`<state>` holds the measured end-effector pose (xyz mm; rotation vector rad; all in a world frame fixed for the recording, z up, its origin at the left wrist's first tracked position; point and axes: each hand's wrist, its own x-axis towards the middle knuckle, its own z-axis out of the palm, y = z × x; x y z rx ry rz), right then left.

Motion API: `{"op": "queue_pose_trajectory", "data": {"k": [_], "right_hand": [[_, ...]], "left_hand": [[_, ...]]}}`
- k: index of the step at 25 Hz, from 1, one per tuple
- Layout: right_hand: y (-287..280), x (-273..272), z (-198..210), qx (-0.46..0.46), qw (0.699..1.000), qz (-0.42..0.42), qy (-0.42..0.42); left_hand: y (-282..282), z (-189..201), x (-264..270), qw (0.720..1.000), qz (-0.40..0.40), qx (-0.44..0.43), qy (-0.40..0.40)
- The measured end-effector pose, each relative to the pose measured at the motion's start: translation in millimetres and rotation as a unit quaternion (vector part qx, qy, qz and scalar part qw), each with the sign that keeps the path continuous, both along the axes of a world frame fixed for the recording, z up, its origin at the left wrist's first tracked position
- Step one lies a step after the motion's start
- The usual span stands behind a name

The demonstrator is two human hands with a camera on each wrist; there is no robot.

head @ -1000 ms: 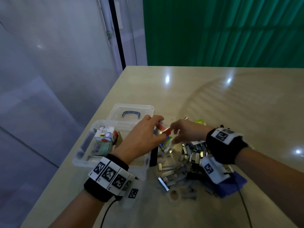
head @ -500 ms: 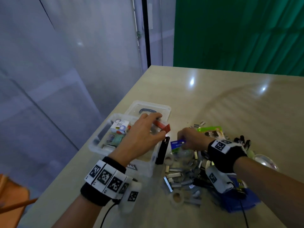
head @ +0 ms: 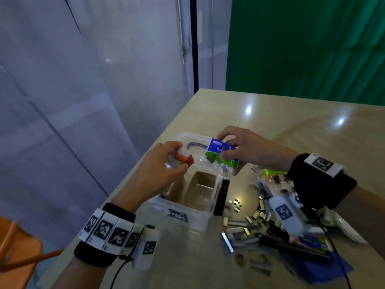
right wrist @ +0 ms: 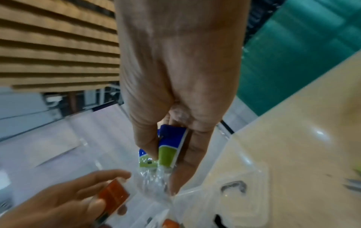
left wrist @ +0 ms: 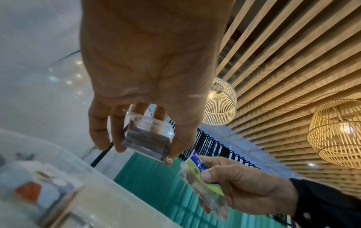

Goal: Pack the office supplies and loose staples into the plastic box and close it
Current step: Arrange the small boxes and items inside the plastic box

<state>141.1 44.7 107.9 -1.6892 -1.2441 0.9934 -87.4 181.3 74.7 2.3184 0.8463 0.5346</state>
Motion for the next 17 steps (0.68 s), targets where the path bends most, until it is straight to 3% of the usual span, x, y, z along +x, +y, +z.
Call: {"op": "queue_pose_trajectory", "data": {"k": [2, 4, 6, 10, 17], "right_hand": [[23, -27, 9, 0.000, 0.988, 0.074, -0.136], [45, -51, 9, 0.010, 0.948, 0.151, -0.280], [65, -74, 5, 0.009, 0.922, 0.195, -0.333], [91, -104, -7, 0.004, 0.929, 0.217, -0.301], [112, -104, -19, -0.017, 0.974, 0.125, -0.186]], "left_hand": [[16, 4, -18, 1.000, 0.016, 0.024, 0.004], [30, 5, -35, 0.998, 0.024, 0.047, 0.017], [43, 0, -53, 0.998, 0.010, 0.054, 0.032], [58, -13, -76, 0.997, -0.017, 0.057, 0.057], [83, -32, -90, 0.996, -0.050, 0.047, 0.064]]}}
